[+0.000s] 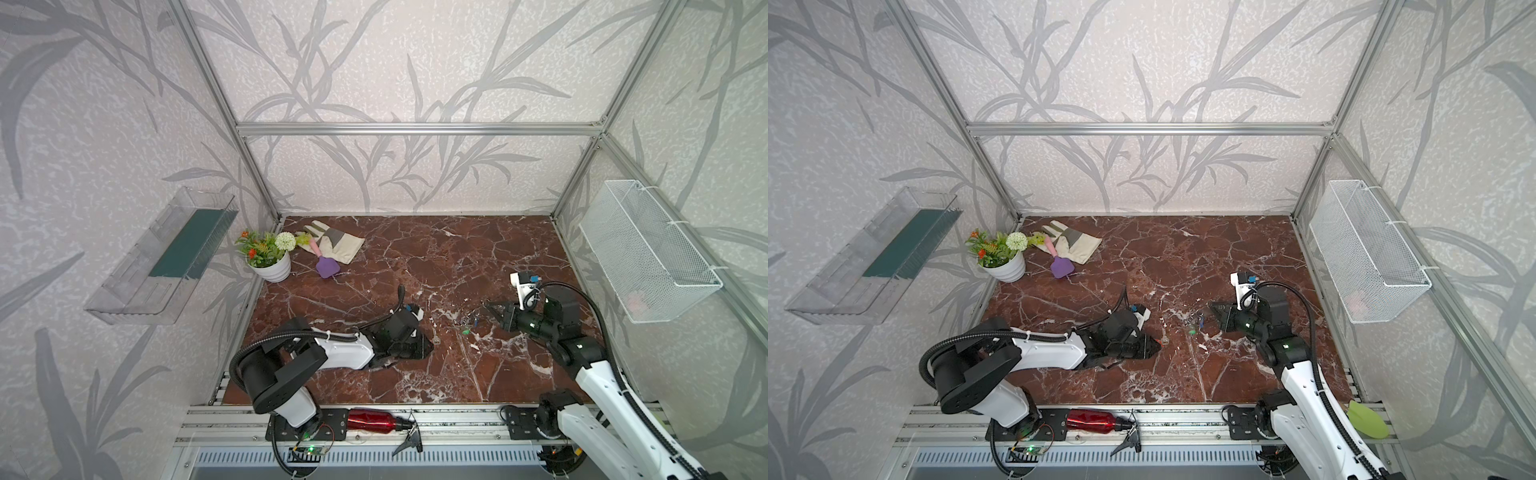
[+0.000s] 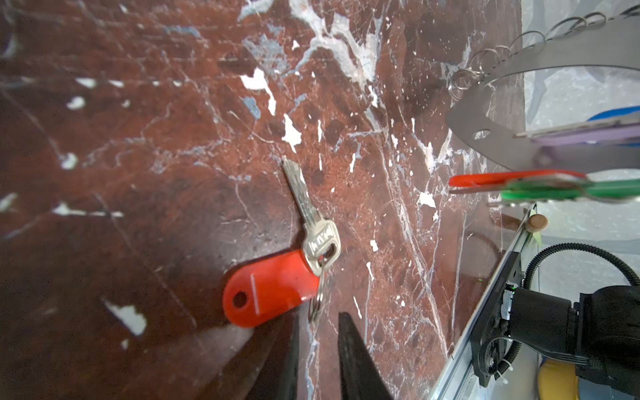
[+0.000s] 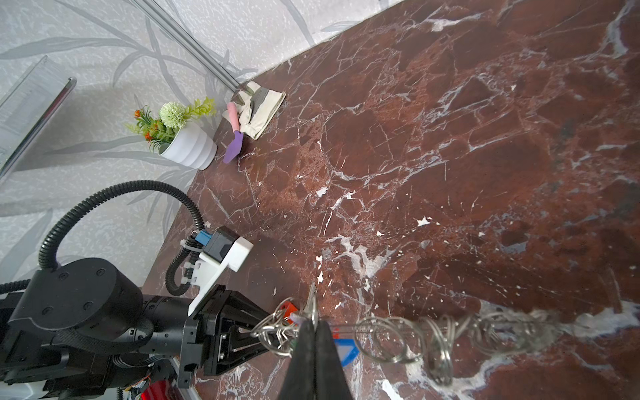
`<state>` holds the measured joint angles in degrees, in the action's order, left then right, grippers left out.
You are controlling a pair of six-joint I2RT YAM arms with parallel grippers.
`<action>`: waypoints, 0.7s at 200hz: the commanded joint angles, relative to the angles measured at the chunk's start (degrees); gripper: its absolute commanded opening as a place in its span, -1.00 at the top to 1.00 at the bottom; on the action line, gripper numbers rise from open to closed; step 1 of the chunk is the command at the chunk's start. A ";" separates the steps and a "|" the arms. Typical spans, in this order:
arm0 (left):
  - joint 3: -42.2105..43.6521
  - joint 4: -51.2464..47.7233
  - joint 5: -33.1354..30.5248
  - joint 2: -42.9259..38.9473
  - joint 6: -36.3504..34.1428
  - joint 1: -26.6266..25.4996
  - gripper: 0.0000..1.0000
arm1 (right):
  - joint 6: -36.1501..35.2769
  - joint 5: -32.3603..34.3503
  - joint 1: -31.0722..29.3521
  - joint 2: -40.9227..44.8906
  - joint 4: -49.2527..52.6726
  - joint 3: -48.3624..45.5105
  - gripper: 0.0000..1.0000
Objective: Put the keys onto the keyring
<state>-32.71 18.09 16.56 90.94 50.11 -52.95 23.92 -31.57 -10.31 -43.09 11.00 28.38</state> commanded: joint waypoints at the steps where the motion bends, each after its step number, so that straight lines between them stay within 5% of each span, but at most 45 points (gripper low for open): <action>1: -2.41 -1.72 -1.37 0.35 -0.43 -0.78 0.58 | -0.28 -1.12 -0.33 0.11 -2.47 0.36 1.00; 140: -5.08 -4.99 -1.99 3.27 0.23 -0.75 0.61 | 0.12 -1.52 -0.33 -0.09 -3.09 0.29 1.00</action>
<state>-36.36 14.06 15.46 93.56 50.02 -53.52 23.97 -31.62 -10.46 -43.16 10.63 28.38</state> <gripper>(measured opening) 0.199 0.048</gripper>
